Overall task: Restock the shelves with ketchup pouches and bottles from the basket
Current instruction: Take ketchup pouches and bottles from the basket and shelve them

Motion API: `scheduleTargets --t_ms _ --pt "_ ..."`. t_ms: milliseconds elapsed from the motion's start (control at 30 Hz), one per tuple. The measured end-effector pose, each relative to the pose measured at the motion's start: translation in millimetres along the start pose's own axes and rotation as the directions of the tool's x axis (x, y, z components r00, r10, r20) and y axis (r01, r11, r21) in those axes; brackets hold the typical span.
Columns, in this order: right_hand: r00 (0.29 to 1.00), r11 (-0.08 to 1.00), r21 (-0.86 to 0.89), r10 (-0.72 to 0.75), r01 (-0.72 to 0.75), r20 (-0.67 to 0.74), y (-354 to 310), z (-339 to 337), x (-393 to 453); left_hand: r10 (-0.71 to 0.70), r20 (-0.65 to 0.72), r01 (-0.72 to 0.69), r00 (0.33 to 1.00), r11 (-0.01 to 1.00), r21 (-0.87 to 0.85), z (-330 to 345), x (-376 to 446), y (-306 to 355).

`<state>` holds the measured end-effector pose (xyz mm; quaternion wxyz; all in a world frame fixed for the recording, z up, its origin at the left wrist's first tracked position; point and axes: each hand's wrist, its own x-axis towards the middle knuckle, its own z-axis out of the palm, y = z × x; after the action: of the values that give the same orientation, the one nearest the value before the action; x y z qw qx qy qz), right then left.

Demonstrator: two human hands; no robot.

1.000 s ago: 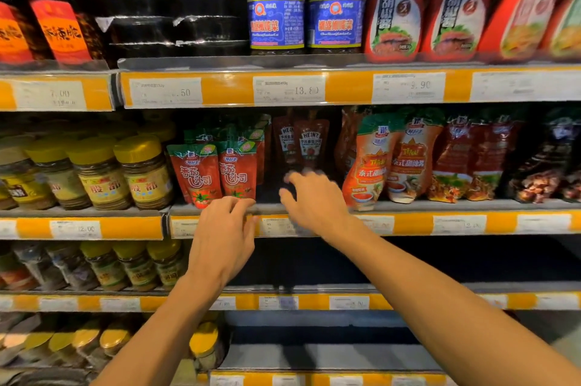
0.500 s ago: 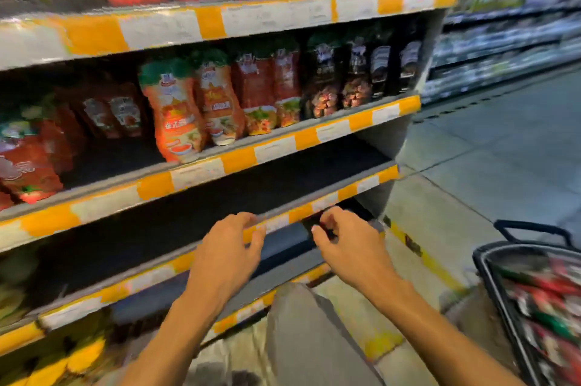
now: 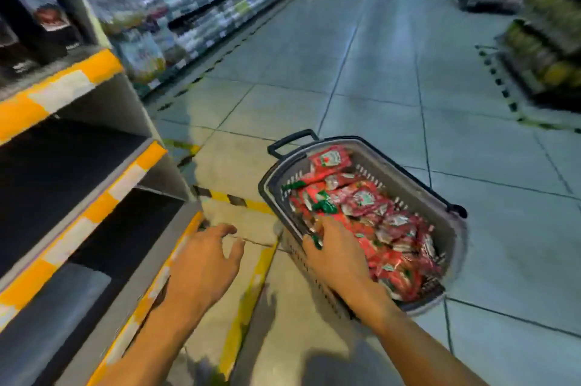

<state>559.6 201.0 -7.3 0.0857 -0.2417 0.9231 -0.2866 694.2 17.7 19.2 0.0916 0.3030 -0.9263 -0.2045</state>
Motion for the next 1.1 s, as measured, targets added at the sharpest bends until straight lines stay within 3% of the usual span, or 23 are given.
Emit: scheduleTargets --t_ms 233,333,500,633,733,933,1100 --pt "0.938 0.938 0.140 0.332 -0.316 -0.105 93 -23 36 0.232 0.205 -0.227 0.951 0.973 -0.045 95 87 75" --pt "0.910 0.916 0.156 0.390 -0.369 -0.138 115 -27 55 0.281 0.281 -0.267 0.918 0.960 -0.087 137 118 102" --pt "0.852 0.897 0.023 0.428 -0.442 -0.301 140 -39 84 0.413 0.310 -0.408 0.856 0.909 -0.081 184 167 141" --pt "0.754 0.765 0.017 0.639 -0.644 -0.151 170 -45 87 0.366 0.478 -0.451 0.799 0.890 0.072 217 178 173" --pt "0.718 0.719 0.045 0.695 -0.694 -0.021 185 -32 83 0.319 0.497 -0.431 0.807 0.894 0.125 233 175 183" --pt "0.705 0.700 0.140 0.709 -0.701 -0.012 189 -21 89 0.295 0.431 -0.312 0.853 0.950 -0.034 234 171 188" --pt "0.658 0.646 0.230 0.752 -0.728 -0.032 180 -21 94 0.146 0.460 -0.058 0.876 0.978 -0.200 227 167 192"
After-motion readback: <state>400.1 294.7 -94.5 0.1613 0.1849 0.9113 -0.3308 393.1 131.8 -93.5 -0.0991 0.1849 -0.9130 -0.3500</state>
